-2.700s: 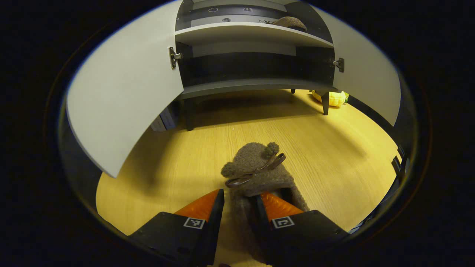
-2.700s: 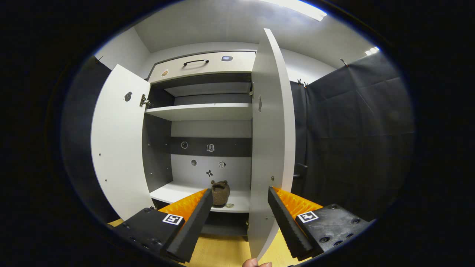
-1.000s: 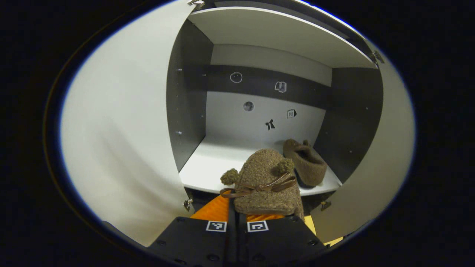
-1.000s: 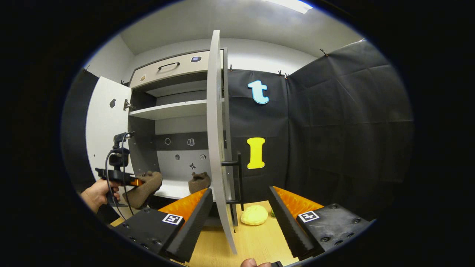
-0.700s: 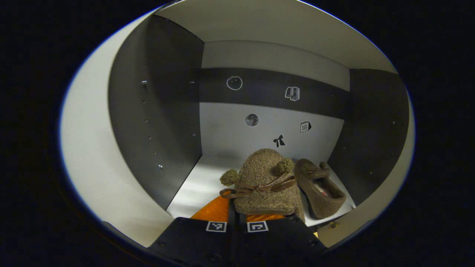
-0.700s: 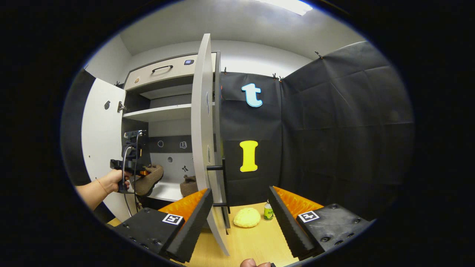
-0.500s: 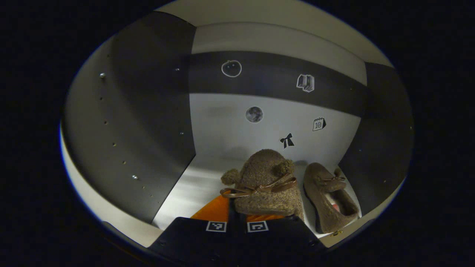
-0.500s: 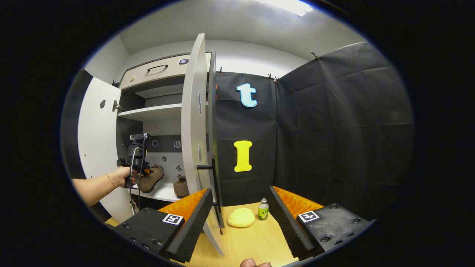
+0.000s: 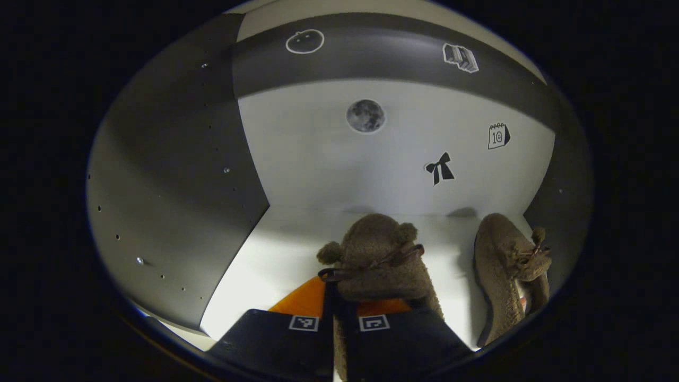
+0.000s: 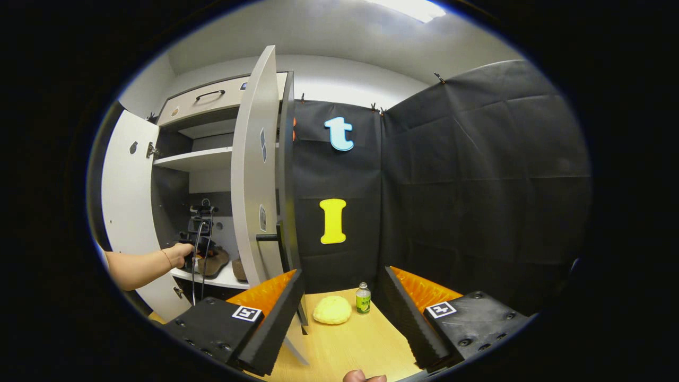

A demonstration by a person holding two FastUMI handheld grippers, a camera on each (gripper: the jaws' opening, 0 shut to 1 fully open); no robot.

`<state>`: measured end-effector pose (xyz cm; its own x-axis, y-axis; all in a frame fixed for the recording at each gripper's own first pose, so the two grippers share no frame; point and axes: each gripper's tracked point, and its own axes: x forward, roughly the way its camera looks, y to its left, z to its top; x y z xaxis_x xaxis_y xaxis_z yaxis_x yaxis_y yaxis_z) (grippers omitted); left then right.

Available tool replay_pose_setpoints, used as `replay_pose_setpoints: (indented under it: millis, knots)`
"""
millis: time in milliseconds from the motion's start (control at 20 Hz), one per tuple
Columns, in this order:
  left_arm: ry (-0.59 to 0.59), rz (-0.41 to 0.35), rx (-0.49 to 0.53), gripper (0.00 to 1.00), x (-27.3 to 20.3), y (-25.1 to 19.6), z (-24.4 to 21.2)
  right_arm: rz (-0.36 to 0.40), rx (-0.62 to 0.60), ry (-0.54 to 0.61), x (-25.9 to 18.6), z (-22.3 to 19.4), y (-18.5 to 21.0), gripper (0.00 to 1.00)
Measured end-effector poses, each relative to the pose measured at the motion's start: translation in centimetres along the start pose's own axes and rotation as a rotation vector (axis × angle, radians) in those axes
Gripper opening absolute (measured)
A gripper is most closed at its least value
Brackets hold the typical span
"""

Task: Grab one shoe with the right hand and put it into the shoe cabinet, grab the other shoe with the left hand and put it into the shoe cabinet; then close the right door with the right hand and the left door with the left hand.

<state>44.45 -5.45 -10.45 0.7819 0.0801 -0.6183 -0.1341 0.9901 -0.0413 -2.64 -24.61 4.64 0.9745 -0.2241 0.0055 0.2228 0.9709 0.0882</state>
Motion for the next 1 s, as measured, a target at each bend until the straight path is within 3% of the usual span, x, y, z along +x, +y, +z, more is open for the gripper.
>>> replay_pose_setpoints:
  millis: [300, 450, 750, 800, 1000]
  knots:
    - [-0.006, 0.006, 0.047, 0.32, -1.9, -0.2, -0.8, -0.007, 0.030, 0.010, 0.0, -0.4, -0.5, 0.96]
    - [-0.063, 0.015, 0.050, 0.40, -3.6, 0.3, -0.4, -0.004, 0.040, 0.018, 0.0, -0.8, -0.6, 0.96]
    - [-0.221, -0.033, 0.093, 0.72, -8.6, -0.5, 0.6, 0.003, 0.036, 0.040, 0.3, -1.3, -0.7, 0.96]
    - [-0.255, -0.026, 0.123, 0.83, -9.6, -0.3, 0.9, 0.007, 0.034, 0.044, 0.4, -1.4, -0.6, 0.97]
    - [-0.362, -0.087, 0.135, 0.86, -14.7, -1.8, 1.3, 0.014, 0.026, 0.063, 1.3, -2.0, -0.6, 0.98]
